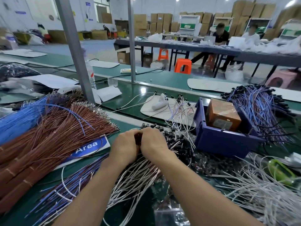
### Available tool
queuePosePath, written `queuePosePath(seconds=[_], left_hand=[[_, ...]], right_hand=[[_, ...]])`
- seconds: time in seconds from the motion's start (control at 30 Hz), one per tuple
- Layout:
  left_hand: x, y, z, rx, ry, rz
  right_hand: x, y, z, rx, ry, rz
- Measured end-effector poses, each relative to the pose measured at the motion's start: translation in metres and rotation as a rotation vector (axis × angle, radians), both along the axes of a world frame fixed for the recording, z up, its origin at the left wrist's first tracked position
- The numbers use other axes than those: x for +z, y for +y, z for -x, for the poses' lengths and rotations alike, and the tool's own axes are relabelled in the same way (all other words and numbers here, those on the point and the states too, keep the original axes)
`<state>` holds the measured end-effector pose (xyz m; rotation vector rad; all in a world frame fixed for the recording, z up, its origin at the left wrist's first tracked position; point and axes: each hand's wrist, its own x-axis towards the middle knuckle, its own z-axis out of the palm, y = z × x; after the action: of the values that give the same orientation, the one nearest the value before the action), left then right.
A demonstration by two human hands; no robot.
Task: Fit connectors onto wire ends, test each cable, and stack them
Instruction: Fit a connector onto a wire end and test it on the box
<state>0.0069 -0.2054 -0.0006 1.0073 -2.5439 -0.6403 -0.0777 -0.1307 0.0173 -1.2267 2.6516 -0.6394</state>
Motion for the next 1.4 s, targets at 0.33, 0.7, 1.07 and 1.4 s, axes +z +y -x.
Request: queuePosePath(seconds=[0.33, 0.7, 1.07, 1.4], left_hand=[[-0.012, 0.012, 0.020, 0.048, 0.026, -0.026], [-0.026, 0.018, 0.031, -0.048, 0.234, 0.032], [0.015, 0.043, 0.030, -0.129, 0.472, 0.167], [0.032, 0.084, 0.035, -0.445, 0.432, -0.172]], right_hand=[[0.014, 0.013, 0.032, -0.011, 0.017, -0.035], [0.006, 0.021, 0.045, -0.046, 0.059, 0.081], [0.043, 0.069, 0.027, -0.161, -0.276, 1.025], [0.035, 0.104, 0.015, -0.287, -0.572, 0.994]])
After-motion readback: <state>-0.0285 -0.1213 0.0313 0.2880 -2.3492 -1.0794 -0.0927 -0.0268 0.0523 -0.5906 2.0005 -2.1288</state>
